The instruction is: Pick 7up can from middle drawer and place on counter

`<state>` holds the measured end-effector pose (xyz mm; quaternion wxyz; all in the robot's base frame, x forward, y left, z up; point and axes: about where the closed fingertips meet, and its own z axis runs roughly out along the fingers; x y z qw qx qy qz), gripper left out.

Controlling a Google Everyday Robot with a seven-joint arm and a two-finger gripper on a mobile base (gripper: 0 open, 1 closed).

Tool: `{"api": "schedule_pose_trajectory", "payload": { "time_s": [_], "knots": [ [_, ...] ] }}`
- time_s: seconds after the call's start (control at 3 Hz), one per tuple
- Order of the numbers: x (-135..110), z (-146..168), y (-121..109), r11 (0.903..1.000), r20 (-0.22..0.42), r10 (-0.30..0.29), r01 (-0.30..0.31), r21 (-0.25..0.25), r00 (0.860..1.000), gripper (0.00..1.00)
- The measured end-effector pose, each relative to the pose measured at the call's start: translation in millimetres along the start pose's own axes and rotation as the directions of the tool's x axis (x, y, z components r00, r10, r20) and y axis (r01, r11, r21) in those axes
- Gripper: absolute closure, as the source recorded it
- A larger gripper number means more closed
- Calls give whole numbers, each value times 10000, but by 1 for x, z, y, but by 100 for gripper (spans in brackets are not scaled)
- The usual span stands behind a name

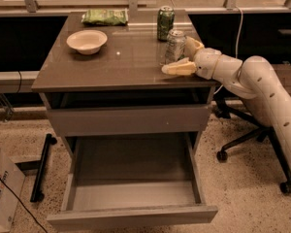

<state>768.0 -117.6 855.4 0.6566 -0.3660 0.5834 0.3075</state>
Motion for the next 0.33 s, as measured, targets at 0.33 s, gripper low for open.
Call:
{"api": "schedule_pose_trajectory", "payload": {
  "time_s": [0.33],
  "knots": [
    [0, 0, 0, 10000, 0, 0, 0, 0, 10000, 0]
  ]
}}
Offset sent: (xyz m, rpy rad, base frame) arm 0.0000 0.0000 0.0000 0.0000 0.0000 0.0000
